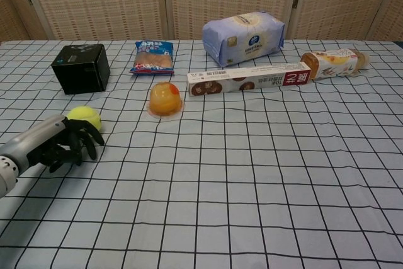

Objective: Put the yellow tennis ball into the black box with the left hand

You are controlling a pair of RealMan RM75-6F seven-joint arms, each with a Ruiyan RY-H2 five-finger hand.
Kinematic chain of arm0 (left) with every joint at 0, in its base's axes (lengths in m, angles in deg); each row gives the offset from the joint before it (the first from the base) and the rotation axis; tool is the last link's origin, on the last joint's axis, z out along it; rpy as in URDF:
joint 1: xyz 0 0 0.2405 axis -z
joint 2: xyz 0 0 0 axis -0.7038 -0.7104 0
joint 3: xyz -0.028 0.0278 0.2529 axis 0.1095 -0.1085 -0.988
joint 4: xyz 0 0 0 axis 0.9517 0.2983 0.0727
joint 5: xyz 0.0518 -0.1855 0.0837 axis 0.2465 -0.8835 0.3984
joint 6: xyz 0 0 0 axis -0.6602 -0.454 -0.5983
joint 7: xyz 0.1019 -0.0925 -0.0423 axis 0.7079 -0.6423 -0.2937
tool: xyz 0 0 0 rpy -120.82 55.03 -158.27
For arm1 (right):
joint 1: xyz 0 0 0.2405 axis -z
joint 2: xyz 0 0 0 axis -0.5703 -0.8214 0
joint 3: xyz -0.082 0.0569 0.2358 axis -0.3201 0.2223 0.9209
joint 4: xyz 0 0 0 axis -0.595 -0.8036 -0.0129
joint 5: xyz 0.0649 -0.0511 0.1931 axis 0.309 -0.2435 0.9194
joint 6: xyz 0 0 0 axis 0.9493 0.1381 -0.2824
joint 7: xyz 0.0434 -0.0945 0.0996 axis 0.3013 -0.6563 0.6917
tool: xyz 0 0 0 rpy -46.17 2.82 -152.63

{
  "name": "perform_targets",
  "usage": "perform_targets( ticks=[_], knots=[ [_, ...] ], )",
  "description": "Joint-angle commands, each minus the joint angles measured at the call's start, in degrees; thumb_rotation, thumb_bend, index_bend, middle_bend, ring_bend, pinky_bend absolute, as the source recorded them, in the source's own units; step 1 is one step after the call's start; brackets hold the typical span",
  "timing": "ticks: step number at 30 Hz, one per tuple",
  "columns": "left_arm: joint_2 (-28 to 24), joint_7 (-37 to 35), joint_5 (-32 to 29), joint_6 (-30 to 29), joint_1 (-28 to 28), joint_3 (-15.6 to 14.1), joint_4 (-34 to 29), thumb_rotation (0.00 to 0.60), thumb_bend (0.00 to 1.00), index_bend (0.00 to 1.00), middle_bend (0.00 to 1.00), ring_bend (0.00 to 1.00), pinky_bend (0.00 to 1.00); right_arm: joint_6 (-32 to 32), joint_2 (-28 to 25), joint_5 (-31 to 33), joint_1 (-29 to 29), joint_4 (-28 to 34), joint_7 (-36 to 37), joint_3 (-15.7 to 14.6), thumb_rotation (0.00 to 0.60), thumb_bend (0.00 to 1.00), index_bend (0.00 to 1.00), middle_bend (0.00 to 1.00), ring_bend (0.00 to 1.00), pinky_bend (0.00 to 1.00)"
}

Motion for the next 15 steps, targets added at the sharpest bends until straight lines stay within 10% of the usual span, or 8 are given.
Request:
perform_targets(
  ticks=[1, 15],
  knots=[
    [0.34, -0.56, 0.43, 0.09, 0.57, 0.24, 0.79, 0.600, 0.95, 0.42, 0.49, 0.54, 0.78, -0.15, 0.04, 0.08, -0.05, -0.03, -0.09, -0.01, 0.600, 0.27, 0.16, 0.08, 0.00, 0.02],
    [2.20, -0.74, 0.49, 0.58, 3.15, 1.18, 4.68, 0.600, 0.95, 0.42, 0.49, 0.54, 0.78, -0.11, 0.02, 0.13, -0.04, -0.02, 0.09, -0.01, 0.600, 0.27, 0.16, 0.08, 0.00, 0.02]
  ],
)
